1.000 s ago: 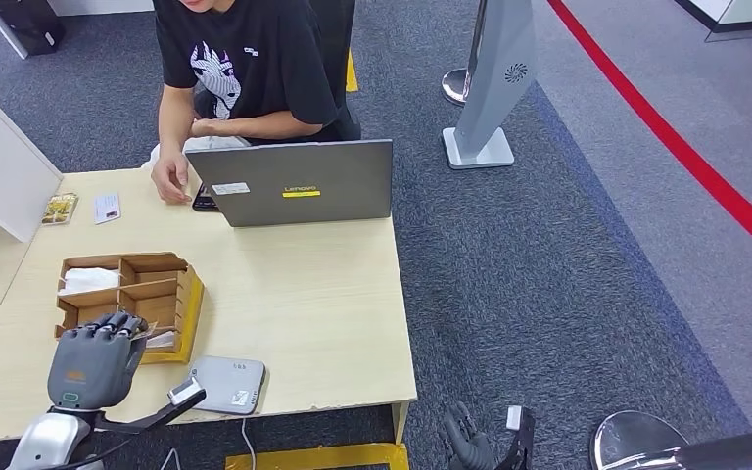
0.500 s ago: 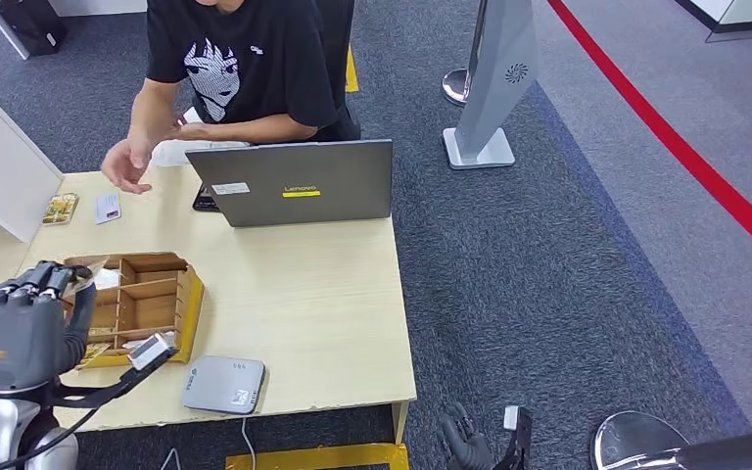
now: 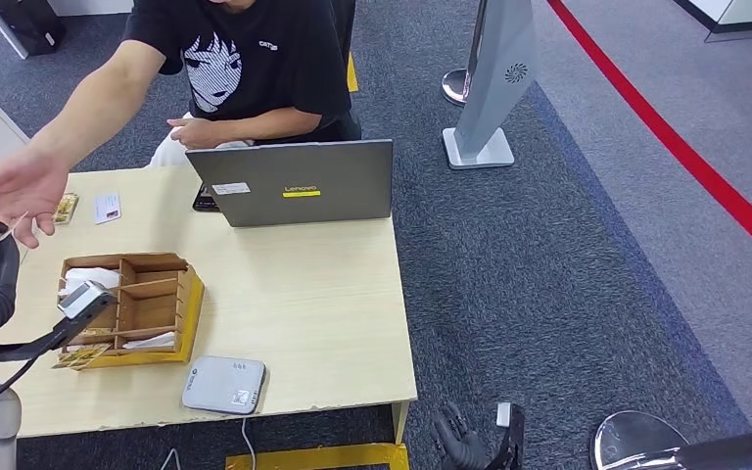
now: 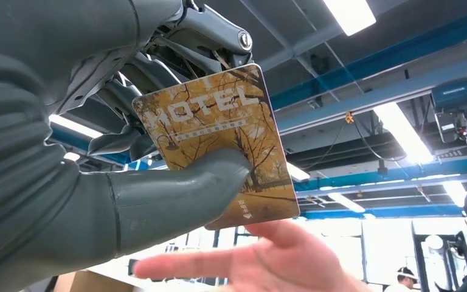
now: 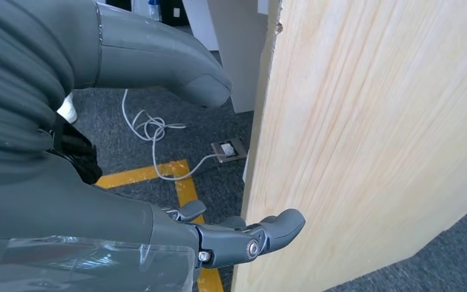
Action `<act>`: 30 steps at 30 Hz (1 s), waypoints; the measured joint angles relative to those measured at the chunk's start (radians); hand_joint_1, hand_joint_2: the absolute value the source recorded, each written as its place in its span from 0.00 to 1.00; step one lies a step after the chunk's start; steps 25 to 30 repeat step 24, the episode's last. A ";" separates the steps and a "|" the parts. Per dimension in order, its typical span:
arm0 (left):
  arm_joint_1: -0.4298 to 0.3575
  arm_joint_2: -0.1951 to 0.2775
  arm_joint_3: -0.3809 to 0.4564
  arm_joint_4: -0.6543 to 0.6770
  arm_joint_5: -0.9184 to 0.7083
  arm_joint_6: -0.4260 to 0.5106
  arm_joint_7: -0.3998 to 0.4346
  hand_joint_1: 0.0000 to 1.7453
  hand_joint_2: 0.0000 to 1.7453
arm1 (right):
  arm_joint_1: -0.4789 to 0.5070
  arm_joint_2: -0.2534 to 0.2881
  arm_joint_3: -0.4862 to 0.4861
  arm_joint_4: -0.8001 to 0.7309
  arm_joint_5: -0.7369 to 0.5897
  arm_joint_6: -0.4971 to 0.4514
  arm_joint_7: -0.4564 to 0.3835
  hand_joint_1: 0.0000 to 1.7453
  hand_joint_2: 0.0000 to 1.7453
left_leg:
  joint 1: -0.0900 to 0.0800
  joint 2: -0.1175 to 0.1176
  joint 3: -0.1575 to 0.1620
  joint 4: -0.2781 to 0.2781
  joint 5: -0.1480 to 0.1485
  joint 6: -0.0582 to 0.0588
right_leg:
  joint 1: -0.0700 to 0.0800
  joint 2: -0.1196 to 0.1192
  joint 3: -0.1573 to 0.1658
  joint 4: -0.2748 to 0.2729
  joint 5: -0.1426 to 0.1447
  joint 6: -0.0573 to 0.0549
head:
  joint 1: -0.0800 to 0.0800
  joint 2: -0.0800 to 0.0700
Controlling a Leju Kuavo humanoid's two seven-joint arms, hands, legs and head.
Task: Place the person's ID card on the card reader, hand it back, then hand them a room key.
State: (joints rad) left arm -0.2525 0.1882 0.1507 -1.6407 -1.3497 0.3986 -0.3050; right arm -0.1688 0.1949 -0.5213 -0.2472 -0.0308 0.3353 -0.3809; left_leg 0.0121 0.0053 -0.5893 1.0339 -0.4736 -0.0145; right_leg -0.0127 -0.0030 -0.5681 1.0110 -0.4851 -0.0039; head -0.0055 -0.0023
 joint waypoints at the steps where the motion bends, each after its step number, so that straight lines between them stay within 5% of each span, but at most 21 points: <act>1: -0.004 0.000 0.001 0.005 -0.003 0.003 -0.001 1.00 1.00 | 0.000 0.001 0.000 0.000 0.000 0.000 0.001 0.00 1.00 | 0.000 0.000 0.000 0.000 0.000 0.000 | 0.000 0.000 0.000 0.000 0.000 0.000 | 0.000 0.000; 9: -0.007 -0.004 0.001 0.010 -0.006 0.034 -0.013 0.99 1.00 | -0.001 0.006 0.003 0.000 0.006 0.001 0.001 0.00 1.00 | 0.000 0.000 0.000 0.000 0.000 0.000 | 0.000 0.000 0.000 0.000 0.000 0.000 | 0.000 0.000; 13: -0.004 -0.007 0.001 0.010 -0.008 0.041 -0.015 0.03 1.00 | -0.001 0.008 0.004 0.000 0.006 0.000 0.001 0.00 1.00 | 0.000 0.000 0.000 0.000 0.000 0.000 | 0.000 0.000 0.000 0.000 0.000 0.000 | 0.000 0.000; 17: 0.000 -0.011 0.001 0.006 -0.012 0.048 -0.017 0.08 1.00 | -0.001 0.008 0.004 0.000 0.007 0.000 0.001 0.00 1.00 | 0.000 0.000 0.000 0.000 0.000 0.000 | 0.000 0.000 0.000 0.000 0.000 0.000 | 0.000 0.000; 30: 0.011 -0.016 0.001 -0.001 -0.016 0.054 -0.020 0.03 1.00 | -0.001 0.008 0.004 0.000 0.002 0.001 0.001 0.00 1.00 | 0.000 0.000 0.000 0.000 0.000 0.000 | 0.000 0.000 0.000 0.000 0.000 0.000 | 0.000 0.000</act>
